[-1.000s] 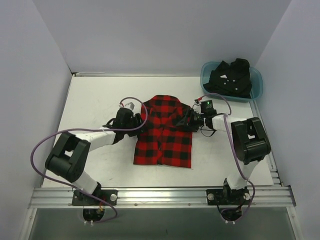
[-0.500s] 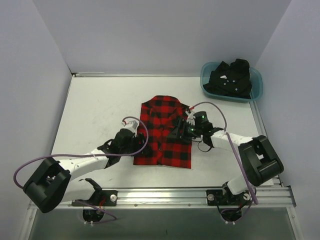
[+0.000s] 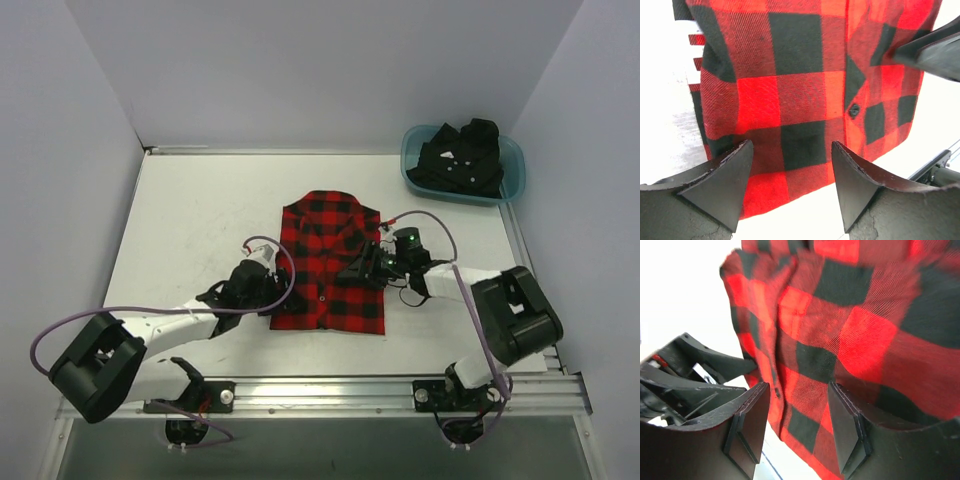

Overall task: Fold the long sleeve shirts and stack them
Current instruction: Fold the shirt

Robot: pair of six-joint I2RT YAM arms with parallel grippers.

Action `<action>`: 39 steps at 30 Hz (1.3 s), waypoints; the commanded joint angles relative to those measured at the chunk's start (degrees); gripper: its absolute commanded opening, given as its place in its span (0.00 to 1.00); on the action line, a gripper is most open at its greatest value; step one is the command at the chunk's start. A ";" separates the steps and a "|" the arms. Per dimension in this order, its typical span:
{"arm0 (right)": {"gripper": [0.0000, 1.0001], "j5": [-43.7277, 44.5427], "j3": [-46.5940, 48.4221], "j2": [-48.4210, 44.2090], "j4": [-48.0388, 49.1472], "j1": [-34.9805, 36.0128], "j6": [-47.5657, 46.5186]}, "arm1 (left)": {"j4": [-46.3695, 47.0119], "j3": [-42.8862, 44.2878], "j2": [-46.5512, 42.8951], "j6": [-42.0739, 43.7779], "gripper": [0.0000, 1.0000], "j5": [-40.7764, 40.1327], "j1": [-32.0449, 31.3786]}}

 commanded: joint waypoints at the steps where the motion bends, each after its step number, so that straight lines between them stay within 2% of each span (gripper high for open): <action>1: 0.50 0.72 -0.49 -6.96 -4.91 -5.11 -3.33 | -3.79 3.85 -3.53 1.51 0.73 -1.02 -0.09; 6: 0.50 -0.61 1.43 -4.35 -6.15 -10.59 -5.09 | -3.27 6.40 -0.12 3.09 0.73 -3.04 0.35; 10: 0.49 0.01 3.64 3.37 -5.18 -10.77 -4.66 | 0.68 6.49 7.16 2.39 0.72 -0.68 1.23; 15: 0.47 2.46 5.82 9.18 -4.03 -10.68 -4.64 | -0.53 7.81 11.67 1.25 0.70 -1.19 1.93; 17: 0.47 3.95 8.98 11.73 -6.66 -10.77 -7.44 | -1.85 7.20 10.79 -1.46 0.67 -2.68 2.28; 22: 0.46 9.14 25.38 17.35 -18.87 -9.02 -13.08 | -3.18 1.58 3.87 -7.01 0.67 -6.46 0.97; 25: 0.47 10.29 35.76 19.21 -23.80 -7.61 -13.96 | -3.88 1.21 0.17 -5.27 0.73 -7.00 0.70; 27: 0.47 9.77 37.82 17.81 -25.39 -6.73 -13.62 | -4.06 3.23 -2.56 -2.55 0.76 -6.73 0.09; 31: 0.48 7.92 32.92 6.77 -23.64 -3.74 -10.81 | -4.23 6.92 -10.02 1.94 0.76 -4.81 -2.54; 33: 0.48 6.26 24.67 2.45 -19.45 -1.72 -8.53 | -4.41 7.37 -11.44 3.35 0.71 -2.43 -4.82; 34: 0.48 5.73 21.68 -1.58 -17.42 -0.67 -7.13 | -4.67 6.93 -12.14 3.62 0.68 -1.21 -5.62; 35: 0.48 5.37 18.35 -3.36 -15.57 0.21 -4.15 | -4.84 6.41 -12.24 3.62 0.58 -0.59 -6.15; 36: 0.47 5.37 13.09 -4.86 -12.33 2.22 -2.91 | -5.11 5.79 -12.24 3.45 0.54 0.12 -6.50; 39: 0.39 5.11 4.47 -9.17 -6.44 5.74 2.10 | -5.64 1.50 -12.15 2.22 0.36 0.56 -7.03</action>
